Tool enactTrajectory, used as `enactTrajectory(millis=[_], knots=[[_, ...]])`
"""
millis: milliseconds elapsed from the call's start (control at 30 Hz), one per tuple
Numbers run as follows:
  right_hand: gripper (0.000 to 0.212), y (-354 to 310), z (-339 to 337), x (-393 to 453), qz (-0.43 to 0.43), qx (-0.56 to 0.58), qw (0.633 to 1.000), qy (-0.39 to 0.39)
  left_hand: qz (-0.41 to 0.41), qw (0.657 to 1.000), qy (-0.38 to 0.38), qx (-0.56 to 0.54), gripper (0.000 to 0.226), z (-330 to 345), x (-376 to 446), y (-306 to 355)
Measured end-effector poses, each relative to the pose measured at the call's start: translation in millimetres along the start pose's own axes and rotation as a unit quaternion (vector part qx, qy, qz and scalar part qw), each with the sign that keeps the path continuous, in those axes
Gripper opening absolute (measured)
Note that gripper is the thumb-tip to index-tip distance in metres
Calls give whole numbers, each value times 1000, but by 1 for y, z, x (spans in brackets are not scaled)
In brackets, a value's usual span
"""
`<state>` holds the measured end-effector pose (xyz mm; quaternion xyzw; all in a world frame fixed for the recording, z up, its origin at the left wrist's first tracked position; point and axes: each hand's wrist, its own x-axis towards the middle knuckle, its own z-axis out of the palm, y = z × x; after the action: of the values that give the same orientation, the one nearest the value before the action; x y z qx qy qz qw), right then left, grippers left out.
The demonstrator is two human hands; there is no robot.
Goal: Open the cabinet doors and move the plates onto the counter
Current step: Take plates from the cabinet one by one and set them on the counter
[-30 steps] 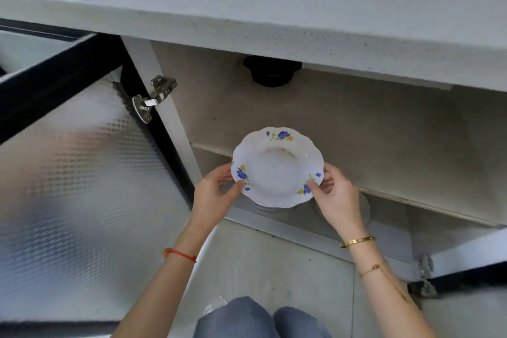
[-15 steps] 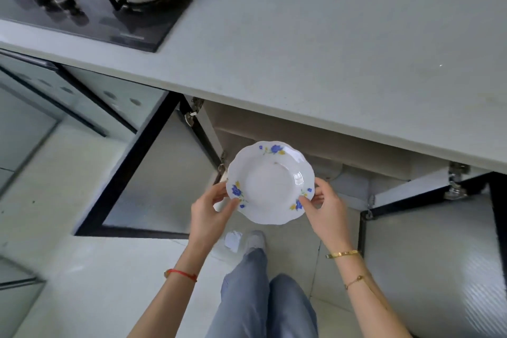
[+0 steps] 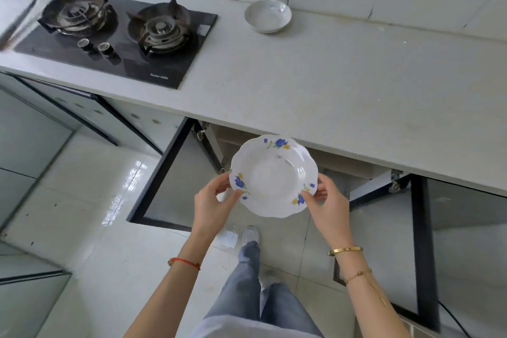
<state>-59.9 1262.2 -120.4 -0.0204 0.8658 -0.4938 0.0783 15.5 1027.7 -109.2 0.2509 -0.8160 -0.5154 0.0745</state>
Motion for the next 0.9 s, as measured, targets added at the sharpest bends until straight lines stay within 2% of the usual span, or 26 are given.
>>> enactTrajectory(millis=[467, 700, 900], knots=[[33, -51, -10, 90, -3, 29, 996, 87, 81, 994, -65, -24, 35, 1, 125, 64], [32, -54, -21, 161, 8, 7, 994, 110, 103, 990, -98, 8, 34, 32, 202, 93], [21, -48, -41, 251, 17, 0, 994, 111, 110, 988, -108, 25, 34, 77, 279, 122]])
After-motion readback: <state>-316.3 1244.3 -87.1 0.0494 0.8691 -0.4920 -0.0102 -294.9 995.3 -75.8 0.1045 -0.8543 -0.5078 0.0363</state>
